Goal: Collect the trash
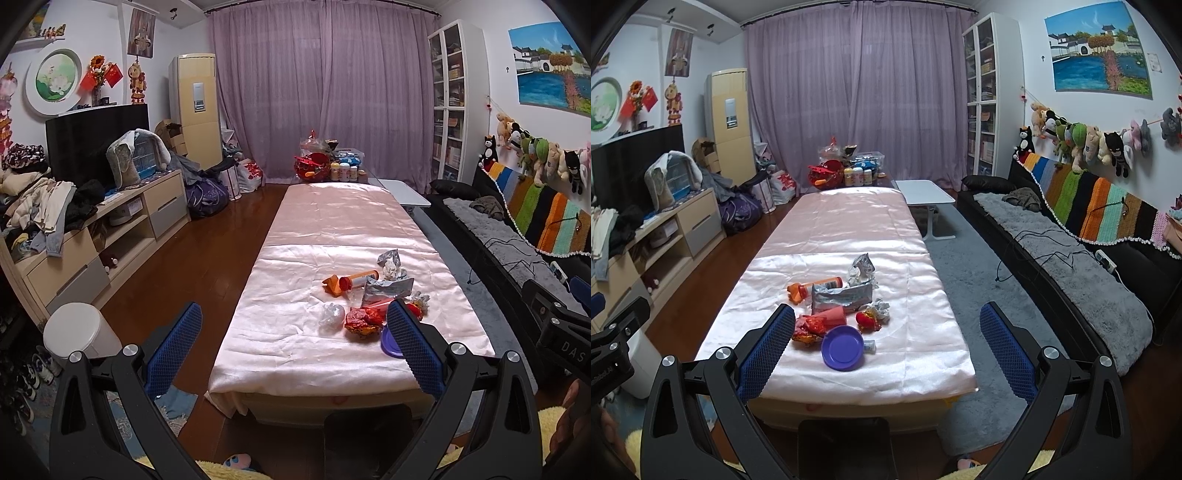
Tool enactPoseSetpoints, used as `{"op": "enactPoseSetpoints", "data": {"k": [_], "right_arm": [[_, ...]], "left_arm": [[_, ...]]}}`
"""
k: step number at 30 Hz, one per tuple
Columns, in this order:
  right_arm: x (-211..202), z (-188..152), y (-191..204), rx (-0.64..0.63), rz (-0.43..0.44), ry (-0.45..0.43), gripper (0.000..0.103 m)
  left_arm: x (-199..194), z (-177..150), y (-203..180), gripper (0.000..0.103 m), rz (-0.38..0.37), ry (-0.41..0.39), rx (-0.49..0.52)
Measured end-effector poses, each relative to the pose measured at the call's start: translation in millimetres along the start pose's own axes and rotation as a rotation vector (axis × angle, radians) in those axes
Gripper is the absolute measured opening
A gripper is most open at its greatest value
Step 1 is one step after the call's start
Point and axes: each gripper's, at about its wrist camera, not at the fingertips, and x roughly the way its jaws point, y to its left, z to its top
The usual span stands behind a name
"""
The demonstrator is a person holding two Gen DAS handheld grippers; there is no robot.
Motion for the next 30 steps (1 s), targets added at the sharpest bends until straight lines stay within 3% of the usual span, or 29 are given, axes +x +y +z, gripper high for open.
{"op": "enactPoseSetpoints", "data": {"k": [23, 30], "right_arm": [[-3, 11, 3, 0.005, 0.001, 0.006, 0.100], [4, -3, 4, 0.009, 0.000, 0.014, 0.100]], "left_arm": [[0, -1, 0, 0.095, 0.001, -0.004, 0.002], [-5, 2, 1, 0.095, 0.002, -0.003, 0.003]]}}
